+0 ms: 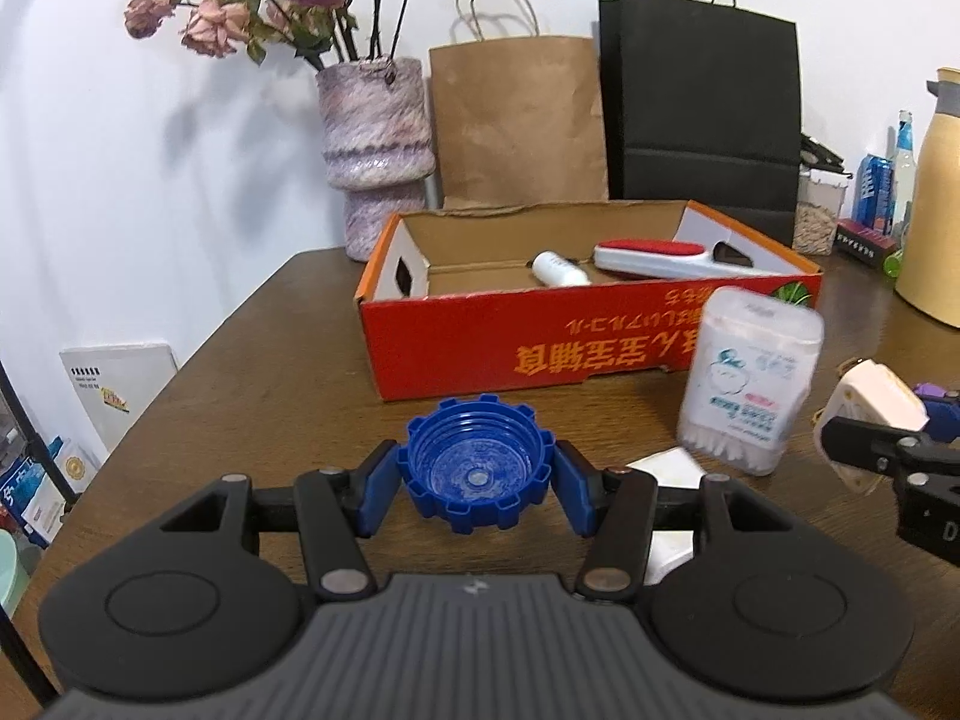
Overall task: Organize rigid objects
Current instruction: 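Carry the plug adapter and blue cap with both grippers over the box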
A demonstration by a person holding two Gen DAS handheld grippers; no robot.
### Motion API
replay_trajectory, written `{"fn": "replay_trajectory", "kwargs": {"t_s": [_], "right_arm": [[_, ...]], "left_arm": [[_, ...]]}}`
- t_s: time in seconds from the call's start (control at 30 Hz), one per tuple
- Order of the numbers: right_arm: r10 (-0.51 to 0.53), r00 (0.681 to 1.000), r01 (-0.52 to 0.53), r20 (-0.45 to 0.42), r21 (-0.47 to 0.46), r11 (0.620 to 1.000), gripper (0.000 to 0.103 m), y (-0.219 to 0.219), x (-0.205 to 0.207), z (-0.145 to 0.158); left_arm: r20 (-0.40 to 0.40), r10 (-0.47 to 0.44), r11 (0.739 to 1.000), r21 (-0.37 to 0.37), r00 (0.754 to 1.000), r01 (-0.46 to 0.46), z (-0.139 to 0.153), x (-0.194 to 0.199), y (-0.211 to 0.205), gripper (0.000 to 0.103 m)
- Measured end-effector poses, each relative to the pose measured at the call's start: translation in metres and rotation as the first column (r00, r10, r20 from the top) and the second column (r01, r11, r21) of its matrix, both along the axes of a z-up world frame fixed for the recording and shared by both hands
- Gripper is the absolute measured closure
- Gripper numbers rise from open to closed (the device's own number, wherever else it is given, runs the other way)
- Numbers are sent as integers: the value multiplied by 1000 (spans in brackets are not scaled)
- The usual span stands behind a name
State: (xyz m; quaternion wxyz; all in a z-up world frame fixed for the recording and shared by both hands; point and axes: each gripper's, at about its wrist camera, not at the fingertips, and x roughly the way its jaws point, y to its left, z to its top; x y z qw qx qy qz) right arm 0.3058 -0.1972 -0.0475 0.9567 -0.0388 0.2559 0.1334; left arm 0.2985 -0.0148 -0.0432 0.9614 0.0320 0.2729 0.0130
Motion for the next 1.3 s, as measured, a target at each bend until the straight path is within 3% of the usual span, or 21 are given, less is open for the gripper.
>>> {"fn": "replay_trajectory", "kwargs": {"t_s": [0.63,1.3], "right_arm": [[-34,997,31,66,46,998,72,-22,8,25],[-37,993,29,112,76,997,72,-15,51,46]], "left_arm": [[71,-4,1000,-21,997,5,29,5,-27,47],[120,48,997,-64,992,-41,54,48,-30,47]]}}
